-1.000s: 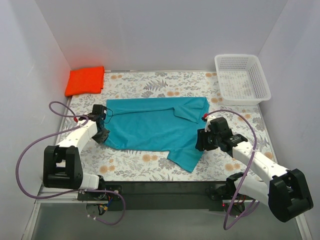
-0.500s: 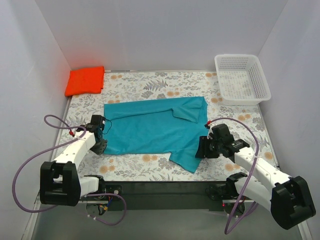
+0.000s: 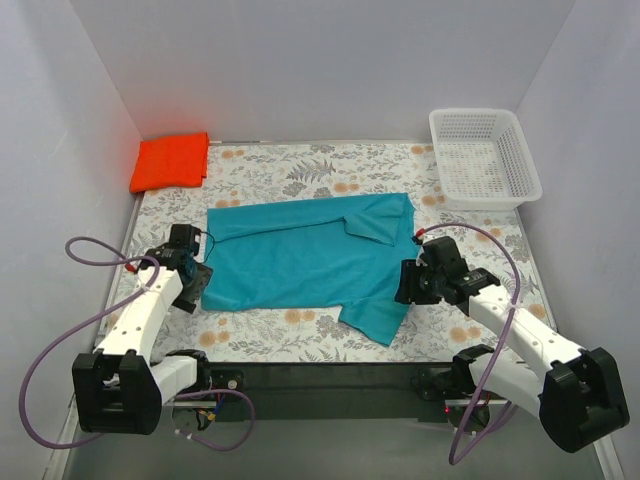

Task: Fold and stack the t-shirts
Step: Fold the tshirt

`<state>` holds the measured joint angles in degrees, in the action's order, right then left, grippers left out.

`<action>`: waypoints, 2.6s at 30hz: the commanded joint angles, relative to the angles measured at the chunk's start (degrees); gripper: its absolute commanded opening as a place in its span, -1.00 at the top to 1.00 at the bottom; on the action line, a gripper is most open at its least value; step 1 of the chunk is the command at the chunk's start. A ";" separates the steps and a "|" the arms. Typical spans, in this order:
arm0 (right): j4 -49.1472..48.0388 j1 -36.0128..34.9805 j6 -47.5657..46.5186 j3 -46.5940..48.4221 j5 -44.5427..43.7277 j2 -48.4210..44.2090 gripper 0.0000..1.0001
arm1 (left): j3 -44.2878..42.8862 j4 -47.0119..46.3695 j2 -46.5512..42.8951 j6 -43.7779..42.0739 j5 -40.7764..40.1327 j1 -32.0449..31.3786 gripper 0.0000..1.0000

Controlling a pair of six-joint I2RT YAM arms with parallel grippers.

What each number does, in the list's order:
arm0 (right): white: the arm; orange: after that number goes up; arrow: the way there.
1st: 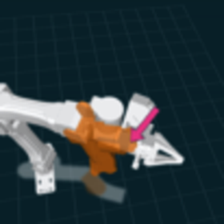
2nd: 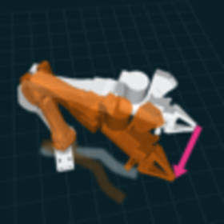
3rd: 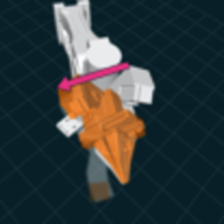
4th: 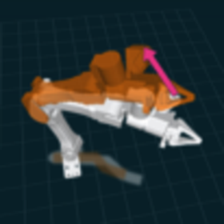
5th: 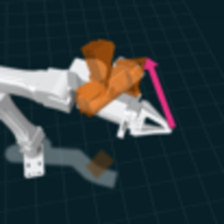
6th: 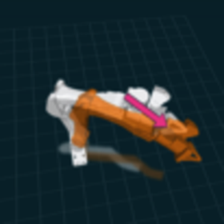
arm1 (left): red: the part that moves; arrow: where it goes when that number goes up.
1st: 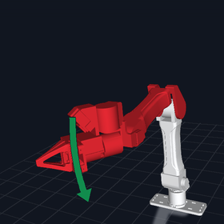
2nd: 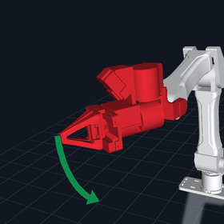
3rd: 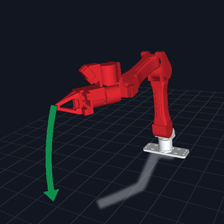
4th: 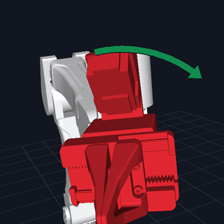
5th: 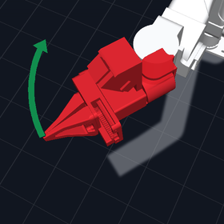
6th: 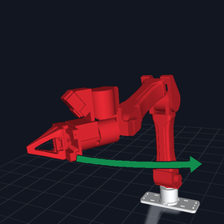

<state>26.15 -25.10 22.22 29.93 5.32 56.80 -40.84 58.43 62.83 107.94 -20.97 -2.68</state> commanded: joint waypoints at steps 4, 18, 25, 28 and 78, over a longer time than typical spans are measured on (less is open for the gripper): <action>-4.69 3.12 -2.70 6.63 -1.56 3.93 0.02 | -8.82 -5.87 3.61 -8.62 8.13 -1.01 0.06; -14.99 14.55 -3.23 -0.22 7.68 12.29 0.10 | 3.74 -7.28 6.69 -3.53 2.87 -1.01 0.18; -12.63 20.62 -4.72 -3.22 7.86 9.84 0.12 | 4.37 -5.09 6.52 -1.50 0.94 -0.49 0.06; -11.39 20.62 -6.04 -1.64 10.13 6.42 0.14 | 0.60 -4.03 5.29 -3.34 0.14 -0.57 -0.08; -5.67 25.19 -4.02 -2.77 9.00 0.33 -0.26 | 1.90 -7.72 7.13 -0.01 -1.35 -10.51 -0.10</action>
<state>19.99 0.30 19.20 27.27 15.00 57.25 -39.11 50.37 70.11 105.19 -18.94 -13.56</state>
